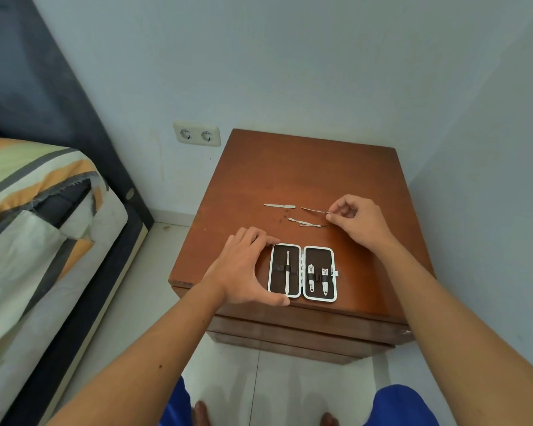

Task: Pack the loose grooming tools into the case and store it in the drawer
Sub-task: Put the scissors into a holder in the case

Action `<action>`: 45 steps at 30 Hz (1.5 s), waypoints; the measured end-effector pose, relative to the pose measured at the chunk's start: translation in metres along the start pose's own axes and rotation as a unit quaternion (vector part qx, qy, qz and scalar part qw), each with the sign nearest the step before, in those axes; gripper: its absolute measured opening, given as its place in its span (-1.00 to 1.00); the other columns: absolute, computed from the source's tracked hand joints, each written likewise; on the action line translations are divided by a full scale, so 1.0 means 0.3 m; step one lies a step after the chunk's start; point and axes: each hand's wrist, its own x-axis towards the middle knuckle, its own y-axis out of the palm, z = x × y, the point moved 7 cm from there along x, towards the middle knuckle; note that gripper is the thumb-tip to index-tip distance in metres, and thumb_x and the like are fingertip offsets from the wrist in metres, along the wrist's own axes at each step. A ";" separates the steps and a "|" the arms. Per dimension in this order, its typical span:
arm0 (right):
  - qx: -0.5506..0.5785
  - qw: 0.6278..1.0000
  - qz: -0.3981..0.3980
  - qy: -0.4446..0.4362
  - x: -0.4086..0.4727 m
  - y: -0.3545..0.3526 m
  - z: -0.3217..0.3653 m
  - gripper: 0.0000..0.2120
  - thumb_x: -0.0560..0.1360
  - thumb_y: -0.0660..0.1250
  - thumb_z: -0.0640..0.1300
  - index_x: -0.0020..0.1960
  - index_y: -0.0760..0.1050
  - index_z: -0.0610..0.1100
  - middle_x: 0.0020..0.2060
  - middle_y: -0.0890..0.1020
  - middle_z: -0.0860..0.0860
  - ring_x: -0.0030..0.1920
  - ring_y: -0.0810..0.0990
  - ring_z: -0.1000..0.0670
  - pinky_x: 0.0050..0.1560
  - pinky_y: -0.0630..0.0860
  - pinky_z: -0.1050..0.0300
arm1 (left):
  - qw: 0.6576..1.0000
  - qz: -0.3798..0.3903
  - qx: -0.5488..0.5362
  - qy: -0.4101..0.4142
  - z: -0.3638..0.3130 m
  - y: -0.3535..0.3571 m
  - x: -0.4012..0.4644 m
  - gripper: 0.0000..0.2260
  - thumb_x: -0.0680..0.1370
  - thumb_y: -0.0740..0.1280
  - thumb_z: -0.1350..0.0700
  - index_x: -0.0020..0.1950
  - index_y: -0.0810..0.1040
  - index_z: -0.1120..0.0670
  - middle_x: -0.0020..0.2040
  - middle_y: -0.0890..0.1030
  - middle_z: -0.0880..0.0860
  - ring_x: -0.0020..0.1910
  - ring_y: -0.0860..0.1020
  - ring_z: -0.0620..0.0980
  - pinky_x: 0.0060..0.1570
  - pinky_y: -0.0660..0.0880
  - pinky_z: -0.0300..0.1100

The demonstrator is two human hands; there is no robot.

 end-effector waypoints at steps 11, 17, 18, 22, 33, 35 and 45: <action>0.108 0.988 -0.053 0.097 -0.019 -0.013 -0.056 -0.81 0.42 0.63 -0.10 0.01 0.71 -0.03 -0.22 0.76 0.01 -0.28 0.62 0.09 -0.12 0.57 0.15 | 1.000 0.001 0.001 0.001 -0.001 0.000 0.000 -0.02 0.17 0.50 -0.58 0.47 0.39 -0.12 0.27 0.34 -0.19 0.25 0.32 -0.12 0.34 0.34 -0.06; 0.233 0.959 -0.068 0.147 -0.023 -0.031 -0.086 -0.85 0.53 0.51 -0.26 0.10 0.71 -0.20 -0.20 0.74 -0.10 -0.30 0.61 0.07 -0.14 0.59 0.23 | 1.000 -0.002 0.001 0.002 -0.002 -0.003 0.002 -0.02 0.17 0.50 -0.58 0.46 0.40 -0.12 0.25 0.35 -0.19 0.24 0.33 -0.11 0.33 0.35 -0.06; 0.235 0.958 -0.074 0.147 -0.027 -0.042 -0.087 -0.88 0.55 0.50 -0.26 0.08 0.72 -0.19 -0.18 0.74 -0.11 -0.28 0.62 0.06 -0.12 0.60 0.21 | 1.000 -0.005 0.001 0.003 -0.002 -0.003 0.001 -0.02 0.17 0.50 -0.58 0.46 0.41 -0.12 0.25 0.35 -0.19 0.24 0.33 -0.11 0.32 0.35 -0.05; 0.235 0.963 -0.055 0.118 -0.058 -0.098 -0.043 -0.88 0.57 0.46 -0.27 0.08 0.72 -0.15 -0.19 0.76 -0.02 -0.26 0.61 0.08 -0.17 0.59 0.22 | 1.000 -0.009 0.005 0.004 -0.002 -0.003 0.000 -0.02 0.16 0.51 -0.57 0.45 0.42 -0.12 0.25 0.36 -0.18 0.24 0.34 -0.09 0.32 0.36 -0.04; 0.032 0.986 0.162 0.006 -0.136 -0.018 0.050 -0.91 0.58 0.46 -0.13 -0.01 0.73 0.03 -0.15 0.75 -0.05 -0.21 0.57 0.08 -0.07 0.55 0.07 | 1.000 -0.003 0.006 -0.001 0.000 0.001 0.001 0.00 0.16 0.49 -0.59 0.47 0.40 -0.13 0.26 0.35 -0.20 0.27 0.32 -0.12 0.32 0.34 -0.07; 0.005 0.985 0.173 -0.005 -0.138 0.002 0.048 -0.91 0.59 0.46 -0.12 0.00 0.73 0.03 -0.15 0.75 -0.04 -0.20 0.57 0.10 -0.08 0.52 0.11 | 1.000 -0.004 0.009 -0.002 -0.001 0.001 0.001 0.00 0.15 0.49 -0.58 0.47 0.41 -0.13 0.25 0.36 -0.20 0.26 0.32 -0.11 0.31 0.34 -0.08; -0.030 0.990 0.136 -0.029 -0.144 0.046 0.035 -0.89 0.58 0.47 -0.13 -0.04 0.73 0.06 -0.20 0.74 0.02 -0.21 0.61 0.09 -0.06 0.55 0.15 | 1.000 -0.004 0.018 0.000 -0.004 -0.002 0.002 0.01 0.15 0.47 -0.60 0.46 0.42 -0.11 0.24 0.37 -0.19 0.22 0.32 -0.11 0.27 0.34 -0.09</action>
